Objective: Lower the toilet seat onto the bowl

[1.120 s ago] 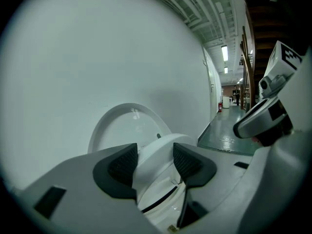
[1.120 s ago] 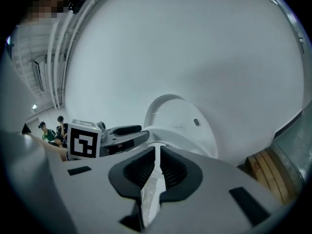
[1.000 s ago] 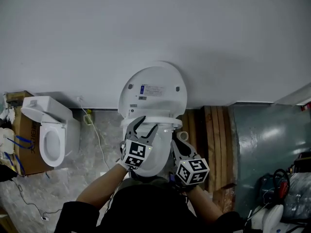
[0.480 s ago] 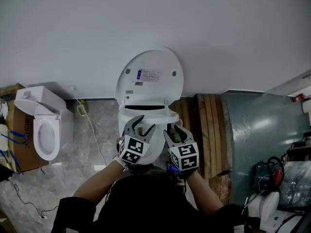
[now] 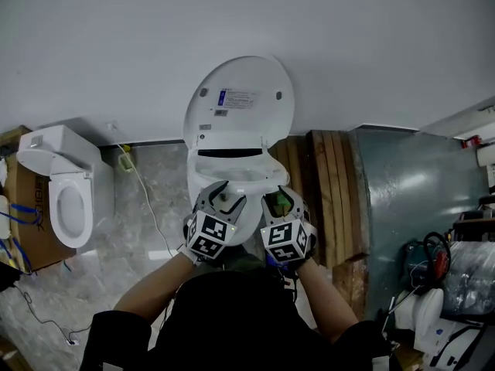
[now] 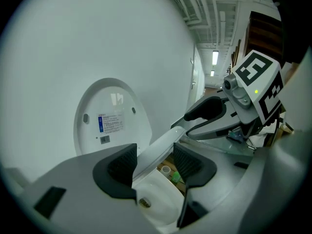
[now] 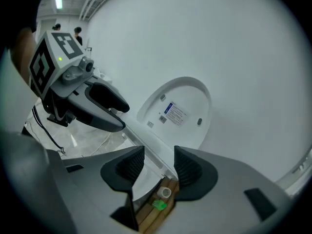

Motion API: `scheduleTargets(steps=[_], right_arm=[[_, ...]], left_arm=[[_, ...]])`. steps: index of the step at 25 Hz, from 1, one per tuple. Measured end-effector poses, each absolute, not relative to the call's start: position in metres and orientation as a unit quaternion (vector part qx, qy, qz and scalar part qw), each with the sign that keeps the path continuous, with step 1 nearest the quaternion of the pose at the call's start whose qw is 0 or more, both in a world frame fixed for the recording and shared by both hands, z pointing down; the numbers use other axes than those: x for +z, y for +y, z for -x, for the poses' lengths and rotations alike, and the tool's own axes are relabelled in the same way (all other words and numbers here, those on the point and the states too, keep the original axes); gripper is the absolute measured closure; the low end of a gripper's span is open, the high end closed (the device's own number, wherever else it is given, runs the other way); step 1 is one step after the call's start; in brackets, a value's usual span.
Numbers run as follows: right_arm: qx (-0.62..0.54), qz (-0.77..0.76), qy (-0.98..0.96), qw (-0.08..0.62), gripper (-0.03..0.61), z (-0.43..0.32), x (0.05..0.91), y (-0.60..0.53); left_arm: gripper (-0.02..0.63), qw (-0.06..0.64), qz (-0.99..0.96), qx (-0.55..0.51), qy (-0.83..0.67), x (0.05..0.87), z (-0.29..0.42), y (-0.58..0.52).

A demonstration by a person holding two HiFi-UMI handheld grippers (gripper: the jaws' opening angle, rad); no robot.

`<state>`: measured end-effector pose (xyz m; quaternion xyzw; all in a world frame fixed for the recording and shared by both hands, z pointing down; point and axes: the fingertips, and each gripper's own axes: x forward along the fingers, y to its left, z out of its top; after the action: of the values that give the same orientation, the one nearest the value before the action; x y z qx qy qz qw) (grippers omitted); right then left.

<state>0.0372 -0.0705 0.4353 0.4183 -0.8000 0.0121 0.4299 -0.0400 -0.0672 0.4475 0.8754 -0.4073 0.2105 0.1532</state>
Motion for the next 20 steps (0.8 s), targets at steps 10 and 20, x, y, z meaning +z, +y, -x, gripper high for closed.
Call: scheduleTargets(steps=[10, 20], right_arm=[[-0.061, -0.395, -0.772, 0.494, 0.377, -0.036, 0.457, -0.05], [-0.052, -0.372, -0.777, 0.504, 0.377, -0.047, 0.484, -0.028]], left_arm=[[0.376, 0.184, -0.873, 0.212, -0.398, 0.466, 0.049, -0.041], [0.376, 0.168, -0.86, 0.266, -0.402, 0.494, 0.055, -0.008]])
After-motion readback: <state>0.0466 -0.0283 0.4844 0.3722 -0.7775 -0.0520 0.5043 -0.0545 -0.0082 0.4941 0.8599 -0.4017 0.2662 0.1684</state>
